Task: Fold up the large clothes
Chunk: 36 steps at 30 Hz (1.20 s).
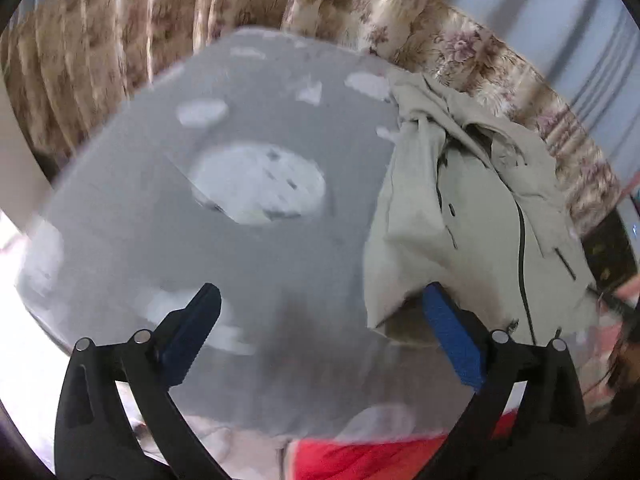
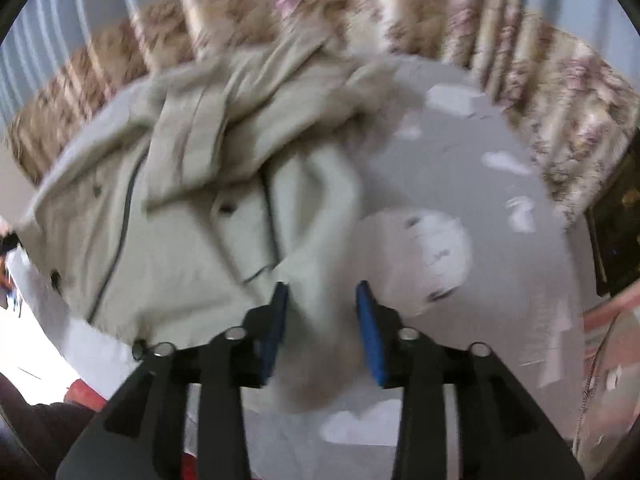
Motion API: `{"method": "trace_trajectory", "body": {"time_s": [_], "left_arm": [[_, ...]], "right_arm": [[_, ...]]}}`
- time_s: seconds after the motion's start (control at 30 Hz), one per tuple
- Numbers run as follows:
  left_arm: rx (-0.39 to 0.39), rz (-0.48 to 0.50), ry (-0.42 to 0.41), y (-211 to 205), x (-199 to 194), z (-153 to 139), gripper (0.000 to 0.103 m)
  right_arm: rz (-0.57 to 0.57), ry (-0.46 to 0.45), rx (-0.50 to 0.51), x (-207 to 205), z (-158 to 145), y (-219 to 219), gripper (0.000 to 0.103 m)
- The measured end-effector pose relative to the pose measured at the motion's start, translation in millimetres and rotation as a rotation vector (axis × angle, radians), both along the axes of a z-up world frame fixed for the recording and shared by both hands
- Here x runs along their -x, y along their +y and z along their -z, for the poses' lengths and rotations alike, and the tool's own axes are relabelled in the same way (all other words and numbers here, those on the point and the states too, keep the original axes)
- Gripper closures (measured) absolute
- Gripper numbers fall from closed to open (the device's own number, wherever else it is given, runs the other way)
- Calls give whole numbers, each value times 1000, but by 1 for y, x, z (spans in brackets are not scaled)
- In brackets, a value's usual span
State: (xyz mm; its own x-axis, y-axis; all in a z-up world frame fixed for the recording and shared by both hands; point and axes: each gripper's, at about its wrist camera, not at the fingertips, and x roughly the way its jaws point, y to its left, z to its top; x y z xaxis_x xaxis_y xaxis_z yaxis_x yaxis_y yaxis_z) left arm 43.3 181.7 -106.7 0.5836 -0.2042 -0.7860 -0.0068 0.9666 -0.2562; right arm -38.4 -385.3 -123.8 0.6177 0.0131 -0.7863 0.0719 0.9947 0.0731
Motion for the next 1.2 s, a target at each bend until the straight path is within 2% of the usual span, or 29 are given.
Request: {"method": "trace_trajectory", "body": {"time_s": [0.1, 0.17, 0.23, 0.27, 0.3, 0.37, 0.4, 0.47, 0.57, 0.67, 0.73, 0.8, 0.93, 0.97, 1.0, 1.03, 1.07, 1.1, 1.17, 1.2], "left_arm": [[-60, -35, -64, 19, -7, -41, 3], [-85, -19, -110, 18, -23, -68, 3], [-128, 42, -163, 0, -50, -99, 3], [-165, 76, -185, -10, -61, -112, 3], [-222, 117, -218, -25, -76, -129, 3], [-319, 201, -287, -57, -103, -158, 3], [-343, 223, -312, -69, -109, -164, 3], [-349, 276, -330, -96, -138, -170, 3], [-282, 356, -284, -132, -166, -150, 3], [-266, 433, -229, -174, -192, -114, 3], [-279, 474, -203, -201, -207, -91, 3], [-269, 511, -162, -223, -223, -71, 3], [-221, 573, -43, -256, -256, -28, 8], [-191, 597, -17, -262, -263, -19, 13], [-164, 624, 8, -267, -271, -10, 33], [-149, 642, 24, -272, -276, -4, 62], [-121, 665, 64, -277, -287, 4, 88], [-93, 668, 86, -278, -295, 9, 89], [-30, 678, 112, -277, -311, 12, 92], [-9, 674, 105, -275, -319, 8, 93]], "right_arm": [[45, -96, 53, 0, -38, -21, 57], [54, -178, 94, -12, -71, -31, 56], [23, -231, 140, -23, -98, -33, 56], [9, -255, 193, -33, -114, -34, 56], [-5, -277, 260, -44, -134, -32, 56], [-38, -308, 301, -66, -165, -37, 54], [-46, -338, 280, -77, -184, -43, 42], [-87, -348, 191, -103, -199, -53, 21], [-122, -320, 44, -139, -179, -57, 20], [-171, -228, -83, -171, -123, -43, 20], [-189, -147, -92, -193, -85, -27, 20], [-226, -103, -108, -205, -62, -12, 20], [-307, -65, -114, -220, -38, 17, 21], [-329, -55, -79, -226, -34, 27, 34], [-336, -42, -52, -231, -29, 32, 71], [-341, -22, -38, -239, -22, 36, 82], [-351, 1, -59, -246, -19, 36, 88], [-356, 18, -66, -254, -16, 37, 93], [-380, -8, 32, -266, -25, 47, 97], [-388, -28, 50, -270, -32, 48, 98]]}}
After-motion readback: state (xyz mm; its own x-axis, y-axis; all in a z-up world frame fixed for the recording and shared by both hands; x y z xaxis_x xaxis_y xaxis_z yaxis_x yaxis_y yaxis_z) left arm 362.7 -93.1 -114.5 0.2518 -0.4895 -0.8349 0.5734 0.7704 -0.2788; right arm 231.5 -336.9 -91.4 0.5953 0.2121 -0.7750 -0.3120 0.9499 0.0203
